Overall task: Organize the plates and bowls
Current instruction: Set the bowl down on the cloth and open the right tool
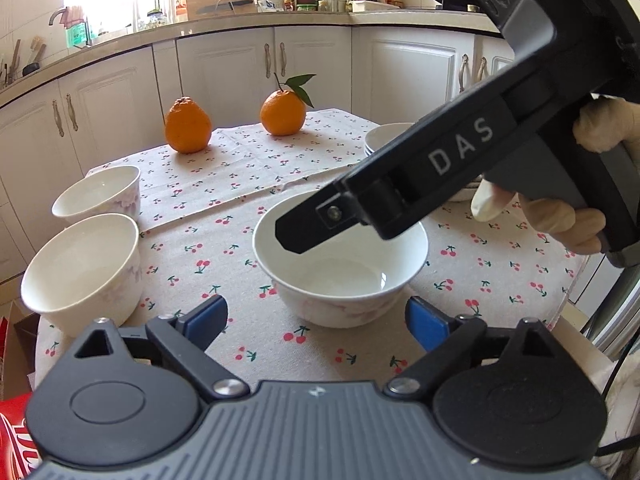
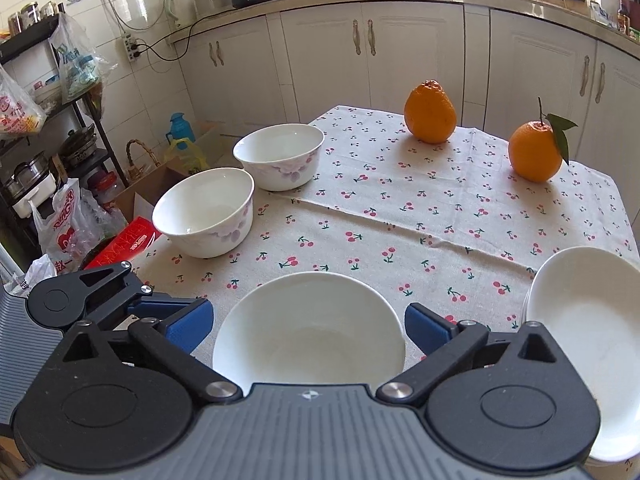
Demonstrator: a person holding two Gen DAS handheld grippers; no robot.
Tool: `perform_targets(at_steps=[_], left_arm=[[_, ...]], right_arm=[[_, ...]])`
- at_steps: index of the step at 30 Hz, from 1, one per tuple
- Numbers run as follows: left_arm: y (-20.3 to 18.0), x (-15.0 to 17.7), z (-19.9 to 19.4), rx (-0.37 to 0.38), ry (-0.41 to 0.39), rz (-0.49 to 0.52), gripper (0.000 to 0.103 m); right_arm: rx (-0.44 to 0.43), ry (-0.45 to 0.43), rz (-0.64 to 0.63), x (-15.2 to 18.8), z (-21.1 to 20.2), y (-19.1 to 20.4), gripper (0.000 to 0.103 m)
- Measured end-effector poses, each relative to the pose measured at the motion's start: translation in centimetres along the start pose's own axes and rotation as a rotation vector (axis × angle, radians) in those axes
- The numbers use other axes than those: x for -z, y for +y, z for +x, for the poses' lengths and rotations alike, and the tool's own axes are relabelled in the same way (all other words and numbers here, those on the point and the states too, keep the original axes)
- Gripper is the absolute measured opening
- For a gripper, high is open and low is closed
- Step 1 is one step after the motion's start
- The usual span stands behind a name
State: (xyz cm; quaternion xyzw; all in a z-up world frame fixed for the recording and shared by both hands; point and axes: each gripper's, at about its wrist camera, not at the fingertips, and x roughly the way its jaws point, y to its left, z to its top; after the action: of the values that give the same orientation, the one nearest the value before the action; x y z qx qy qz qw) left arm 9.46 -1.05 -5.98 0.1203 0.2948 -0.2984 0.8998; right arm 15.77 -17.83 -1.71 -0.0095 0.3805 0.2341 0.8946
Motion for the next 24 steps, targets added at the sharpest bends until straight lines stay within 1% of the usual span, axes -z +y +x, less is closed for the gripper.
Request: perform_targets(at_steps=[4, 10, 15, 19, 24], left_arm=[[1.3, 0.7, -1.2, -0.047, -0.003, -0.038, 0.096], [3.9, 1.6, -2.4, -0.167, -0.001, -0.077, 0.096], [6.5, 2.1, -3.0, -0.237, -0.012, -0.116, 0.096], [8.4, 2.2, -3.1, -0.278, -0.021, -0.139, 0.096], [10.1, 1.8, -2.6, -0.304, -0.048, -0.146, 0.096]], right_arm=[[-0.002, 0.002, -0.012, -0.3, 0.4, 0.8, 0.103], [-0.019, 0.019, -0.034, -0.9, 1.3, 2.4, 0.103], [-0.045, 0.029, -0.066, -2.1, 2.4, 3.9, 0.103], [-0.059, 0.036, -0.108, -3.5, 3.4, 5.1, 0.103], [-0.083, 0.041, -0.14, -5.6, 4.9, 6.0, 0.103]])
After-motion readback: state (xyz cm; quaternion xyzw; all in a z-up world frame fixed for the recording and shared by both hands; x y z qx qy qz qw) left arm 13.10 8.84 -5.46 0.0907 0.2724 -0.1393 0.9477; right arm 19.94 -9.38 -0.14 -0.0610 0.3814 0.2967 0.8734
